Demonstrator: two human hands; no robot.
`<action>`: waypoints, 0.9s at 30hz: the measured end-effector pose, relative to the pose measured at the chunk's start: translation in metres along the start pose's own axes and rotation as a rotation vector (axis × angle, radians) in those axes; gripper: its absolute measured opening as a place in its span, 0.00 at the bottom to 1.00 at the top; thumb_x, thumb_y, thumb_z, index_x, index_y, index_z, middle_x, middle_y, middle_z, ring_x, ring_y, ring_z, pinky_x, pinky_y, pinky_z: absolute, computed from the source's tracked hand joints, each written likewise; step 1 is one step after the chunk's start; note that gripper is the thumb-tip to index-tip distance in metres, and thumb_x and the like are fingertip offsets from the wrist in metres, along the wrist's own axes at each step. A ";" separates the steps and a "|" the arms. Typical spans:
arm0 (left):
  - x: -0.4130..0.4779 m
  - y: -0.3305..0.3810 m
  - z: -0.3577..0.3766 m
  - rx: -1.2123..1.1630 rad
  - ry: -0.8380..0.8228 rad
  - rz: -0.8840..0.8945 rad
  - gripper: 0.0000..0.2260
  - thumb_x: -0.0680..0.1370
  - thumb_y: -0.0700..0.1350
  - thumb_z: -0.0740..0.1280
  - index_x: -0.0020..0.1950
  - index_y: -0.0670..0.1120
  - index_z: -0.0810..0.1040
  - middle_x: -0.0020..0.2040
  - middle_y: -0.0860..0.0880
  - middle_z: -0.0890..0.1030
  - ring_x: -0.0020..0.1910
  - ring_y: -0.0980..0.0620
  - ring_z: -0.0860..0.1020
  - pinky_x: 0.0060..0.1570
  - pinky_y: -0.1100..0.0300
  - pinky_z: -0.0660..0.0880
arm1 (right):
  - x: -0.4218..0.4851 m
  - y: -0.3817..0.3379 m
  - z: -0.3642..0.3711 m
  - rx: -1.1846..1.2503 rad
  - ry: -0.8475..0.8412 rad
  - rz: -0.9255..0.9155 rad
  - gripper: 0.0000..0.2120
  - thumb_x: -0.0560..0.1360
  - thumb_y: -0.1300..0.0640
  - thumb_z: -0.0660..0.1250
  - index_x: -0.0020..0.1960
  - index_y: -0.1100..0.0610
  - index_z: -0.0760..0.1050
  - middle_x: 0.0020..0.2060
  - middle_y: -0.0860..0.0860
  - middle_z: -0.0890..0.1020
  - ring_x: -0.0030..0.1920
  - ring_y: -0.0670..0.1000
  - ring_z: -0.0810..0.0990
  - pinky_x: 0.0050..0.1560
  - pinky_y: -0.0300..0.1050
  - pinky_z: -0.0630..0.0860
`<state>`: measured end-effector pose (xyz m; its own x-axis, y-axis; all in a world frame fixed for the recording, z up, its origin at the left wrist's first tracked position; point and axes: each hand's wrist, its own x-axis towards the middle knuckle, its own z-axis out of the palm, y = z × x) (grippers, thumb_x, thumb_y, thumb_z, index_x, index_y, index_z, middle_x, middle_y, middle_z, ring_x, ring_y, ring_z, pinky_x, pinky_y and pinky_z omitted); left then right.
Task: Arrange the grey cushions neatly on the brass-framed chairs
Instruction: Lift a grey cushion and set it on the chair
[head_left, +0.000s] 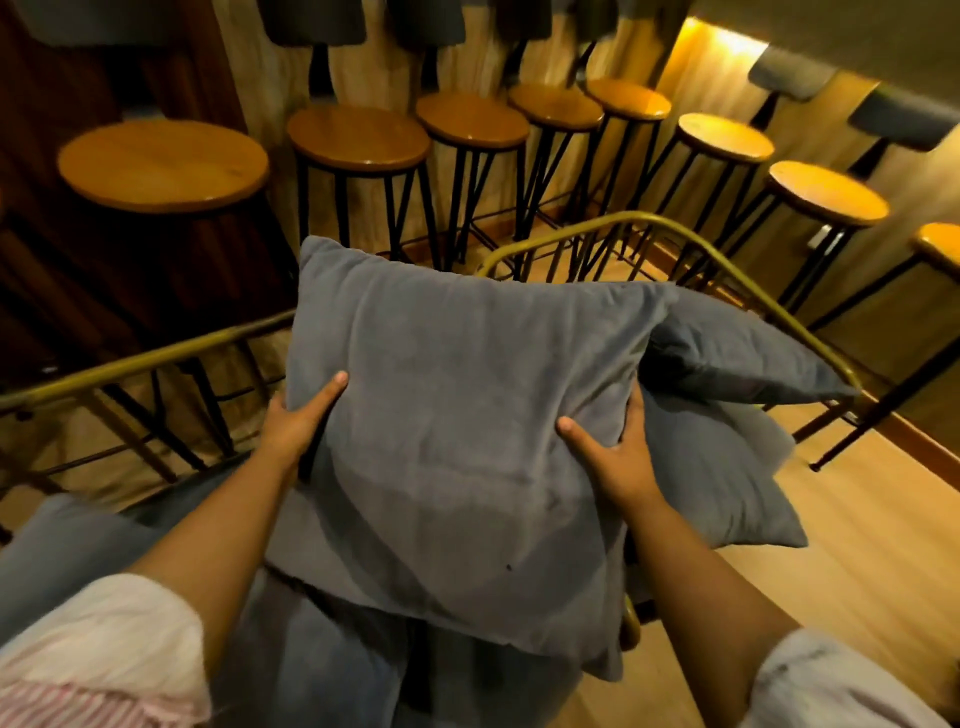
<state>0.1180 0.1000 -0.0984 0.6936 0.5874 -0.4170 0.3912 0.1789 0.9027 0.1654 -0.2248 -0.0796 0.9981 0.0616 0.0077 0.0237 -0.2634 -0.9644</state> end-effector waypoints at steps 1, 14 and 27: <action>-0.009 0.015 0.000 0.022 0.001 0.029 0.38 0.68 0.60 0.72 0.74 0.47 0.65 0.72 0.44 0.70 0.69 0.40 0.70 0.66 0.44 0.69 | -0.001 -0.010 -0.006 0.022 0.022 -0.006 0.56 0.58 0.35 0.76 0.77 0.42 0.50 0.72 0.39 0.63 0.68 0.44 0.66 0.65 0.45 0.67; -0.161 0.166 0.082 0.132 -0.101 0.278 0.47 0.62 0.65 0.74 0.76 0.54 0.58 0.75 0.47 0.66 0.71 0.40 0.67 0.69 0.41 0.65 | -0.003 -0.110 -0.166 0.133 0.186 -0.032 0.45 0.66 0.42 0.74 0.77 0.46 0.54 0.74 0.51 0.67 0.71 0.58 0.68 0.70 0.59 0.67; -0.226 0.192 0.256 0.220 -0.316 0.308 0.45 0.67 0.58 0.75 0.77 0.52 0.54 0.76 0.46 0.61 0.73 0.41 0.64 0.69 0.43 0.64 | 0.021 -0.090 -0.340 0.124 0.254 0.096 0.44 0.69 0.40 0.71 0.78 0.48 0.52 0.74 0.54 0.66 0.71 0.59 0.68 0.67 0.56 0.68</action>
<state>0.1910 -0.2011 0.1418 0.9333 0.3124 -0.1770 0.2343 -0.1562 0.9595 0.2038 -0.5272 0.0974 0.9782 -0.2048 -0.0342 -0.0630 -0.1359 -0.9887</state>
